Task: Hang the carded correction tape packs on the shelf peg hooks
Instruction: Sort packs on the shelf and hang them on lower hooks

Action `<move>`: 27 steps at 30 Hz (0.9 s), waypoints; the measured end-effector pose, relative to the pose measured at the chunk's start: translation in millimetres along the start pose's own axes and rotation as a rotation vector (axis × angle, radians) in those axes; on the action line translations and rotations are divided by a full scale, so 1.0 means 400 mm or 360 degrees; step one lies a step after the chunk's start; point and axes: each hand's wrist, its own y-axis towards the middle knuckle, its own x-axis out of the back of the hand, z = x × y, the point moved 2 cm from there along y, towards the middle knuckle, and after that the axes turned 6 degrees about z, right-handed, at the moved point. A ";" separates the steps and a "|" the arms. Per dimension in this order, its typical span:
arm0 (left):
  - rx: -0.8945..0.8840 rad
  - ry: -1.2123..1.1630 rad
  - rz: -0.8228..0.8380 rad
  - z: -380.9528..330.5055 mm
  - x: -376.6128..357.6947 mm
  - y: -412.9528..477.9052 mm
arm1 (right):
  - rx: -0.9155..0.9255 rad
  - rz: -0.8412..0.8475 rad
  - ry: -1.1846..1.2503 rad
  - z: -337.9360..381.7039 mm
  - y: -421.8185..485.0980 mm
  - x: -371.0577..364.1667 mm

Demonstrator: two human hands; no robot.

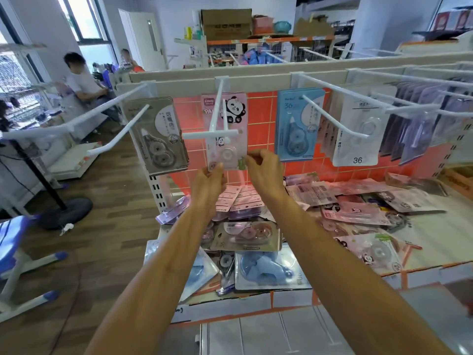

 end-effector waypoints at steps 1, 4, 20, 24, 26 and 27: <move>0.0054 0.0063 -0.0024 0.019 -0.002 -0.006 | 0.0026 0.0040 -0.0064 -0.017 -0.018 0.006; 0.0165 0.0364 0.0055 0.072 -0.030 -0.044 | 0.0039 0.0127 -0.0265 -0.075 -0.074 0.034; -0.0186 0.0727 0.0462 0.133 -0.360 -0.256 | -0.0171 0.0311 -0.0843 -0.294 -0.197 0.381; -0.0087 0.0891 0.0520 0.180 -0.408 -0.285 | -0.0200 0.0432 -0.0887 -0.343 -0.203 0.438; 0.0021 0.0997 0.0527 0.203 -0.423 -0.298 | -0.0184 0.0488 -0.0882 -0.368 -0.204 0.455; 0.0080 0.1032 0.0537 0.212 -0.429 -0.305 | -0.0194 0.0509 -0.0877 -0.380 -0.204 0.461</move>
